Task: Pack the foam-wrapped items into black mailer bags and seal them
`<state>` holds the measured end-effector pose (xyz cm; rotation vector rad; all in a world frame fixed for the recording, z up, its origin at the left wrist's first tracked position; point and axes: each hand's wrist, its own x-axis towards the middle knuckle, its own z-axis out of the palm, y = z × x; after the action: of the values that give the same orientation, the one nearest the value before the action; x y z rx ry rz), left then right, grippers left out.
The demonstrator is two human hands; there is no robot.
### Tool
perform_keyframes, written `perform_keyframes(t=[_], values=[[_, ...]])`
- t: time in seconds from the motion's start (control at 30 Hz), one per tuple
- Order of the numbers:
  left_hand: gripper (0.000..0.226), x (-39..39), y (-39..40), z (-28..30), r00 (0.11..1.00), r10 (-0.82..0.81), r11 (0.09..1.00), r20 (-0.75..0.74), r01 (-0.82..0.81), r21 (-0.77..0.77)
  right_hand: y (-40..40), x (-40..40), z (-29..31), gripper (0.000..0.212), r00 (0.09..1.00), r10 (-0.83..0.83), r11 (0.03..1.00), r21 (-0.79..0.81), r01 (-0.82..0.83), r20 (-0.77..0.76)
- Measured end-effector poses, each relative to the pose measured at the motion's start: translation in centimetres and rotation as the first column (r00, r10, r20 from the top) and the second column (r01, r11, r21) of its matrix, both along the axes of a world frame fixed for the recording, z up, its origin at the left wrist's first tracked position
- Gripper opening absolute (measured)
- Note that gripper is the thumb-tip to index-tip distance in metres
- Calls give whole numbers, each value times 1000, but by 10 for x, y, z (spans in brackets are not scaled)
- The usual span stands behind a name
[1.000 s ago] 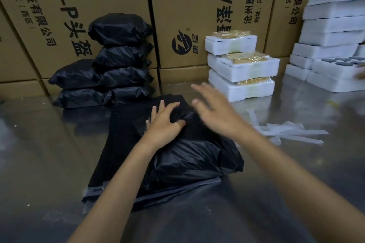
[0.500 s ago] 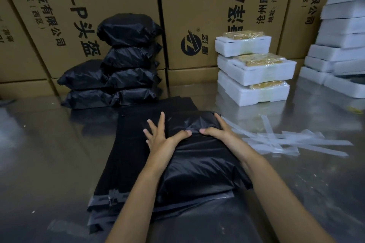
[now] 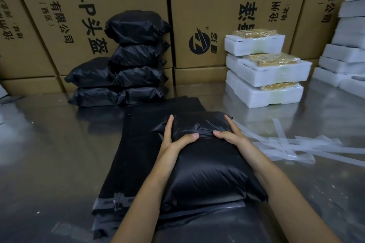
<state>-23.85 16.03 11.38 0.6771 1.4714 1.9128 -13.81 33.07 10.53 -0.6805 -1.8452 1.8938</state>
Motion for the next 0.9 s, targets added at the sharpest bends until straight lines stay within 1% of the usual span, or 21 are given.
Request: perform_keyframes(t=[0.03,0.1,0.23,0.37,0.43,0.5,0.6,0.7,0.77,0.8,0.9], values=[[108,-1,0,-1,1000,6,1000,0,-6,6,1,-2,0,84,1000,-17,1000,20,17,5],[105,-3,0,-2,999,31,999,-8,-31,15,5,-3,-3,76,1000,-23,999,49,22,5],[94,-6,4,-6,998,59,998,8,-59,38,4,-7,0,73,999,-40,998,52,41,-18],[97,-8,9,-8,997,76,995,-2,-76,61,1,-5,1,73,998,4,995,100,3,-65],[96,-10,10,-10,997,75,994,-11,-74,81,0,0,1,68,997,38,993,116,-30,-73],[85,-11,11,-10,997,66,994,-40,-62,85,-4,3,6,60,996,58,990,132,-49,-63],[66,-11,12,-7,994,60,997,-88,-56,44,-9,10,9,47,995,83,989,128,-76,-49],[62,-10,12,-5,995,64,997,-72,-61,41,-15,21,6,36,992,94,995,50,-90,-80],[66,-8,10,-6,996,77,996,-49,-75,41,-16,23,5,31,993,84,996,26,-82,-83],[72,-8,9,-7,996,87,996,-27,-86,39,-16,23,6,29,994,73,997,23,-71,-82],[106,-6,7,-7,990,138,990,39,-139,22,-16,21,6,30,996,45,999,24,-44,-83]])
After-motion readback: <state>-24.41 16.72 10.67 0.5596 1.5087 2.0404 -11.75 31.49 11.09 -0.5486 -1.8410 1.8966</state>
